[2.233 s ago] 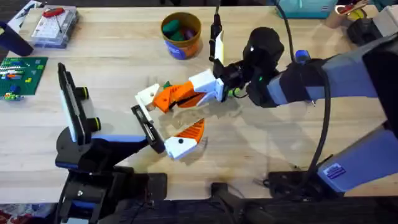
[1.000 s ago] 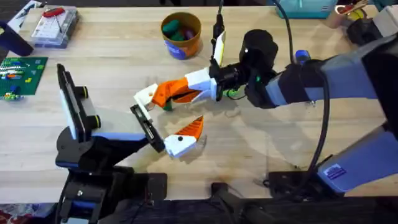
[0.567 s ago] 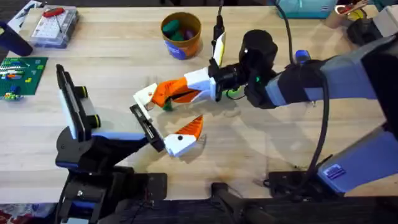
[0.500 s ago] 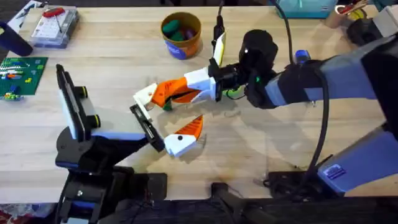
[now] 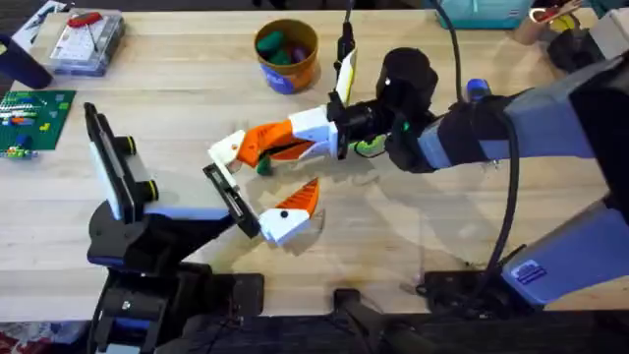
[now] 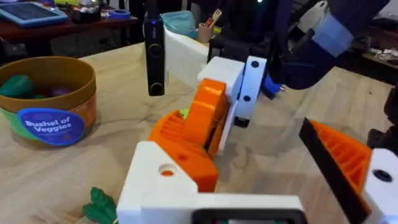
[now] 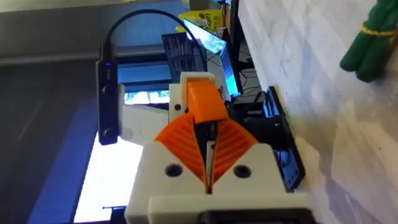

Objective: Pick up the gripper from the table and insert it into the empty holder that is missing its gripper. Then pick up a screw, insert it into the mounting hole, and use the screwdriver to tighten it. Finally, clean up the table by picking up the vegetable and placing it into the bucket.

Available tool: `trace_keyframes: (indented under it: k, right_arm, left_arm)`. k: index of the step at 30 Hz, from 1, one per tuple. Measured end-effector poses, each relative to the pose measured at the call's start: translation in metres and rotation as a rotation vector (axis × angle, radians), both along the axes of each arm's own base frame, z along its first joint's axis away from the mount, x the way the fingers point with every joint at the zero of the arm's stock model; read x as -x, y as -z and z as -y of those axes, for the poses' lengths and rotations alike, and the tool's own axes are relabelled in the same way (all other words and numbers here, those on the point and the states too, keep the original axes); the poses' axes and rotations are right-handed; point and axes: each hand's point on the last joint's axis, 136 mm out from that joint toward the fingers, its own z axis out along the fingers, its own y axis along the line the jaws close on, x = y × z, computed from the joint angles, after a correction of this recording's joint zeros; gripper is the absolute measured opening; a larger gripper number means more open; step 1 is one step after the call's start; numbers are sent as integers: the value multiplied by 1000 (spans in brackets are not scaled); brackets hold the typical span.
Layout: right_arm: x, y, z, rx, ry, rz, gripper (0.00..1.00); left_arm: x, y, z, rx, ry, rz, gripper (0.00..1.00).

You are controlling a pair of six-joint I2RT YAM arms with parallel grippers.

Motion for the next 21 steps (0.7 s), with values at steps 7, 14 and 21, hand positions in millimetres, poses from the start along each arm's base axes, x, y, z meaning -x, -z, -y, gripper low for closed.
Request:
trace_keyframes:
  k: [7,14,21]
  right_arm:
    - [-1,0,-1,-1,8,6,18]
    - [0,-5,-4,-2,20,10,18]
    - [3,-3,-8,-1,41,20,18]
  left_arm:
    - [-1,1,-1,-1,-7,-4,990]
    - [-1,1,-1,-3,-6,0,990]
    - [-1,1,-1,-3,-9,-2,990]
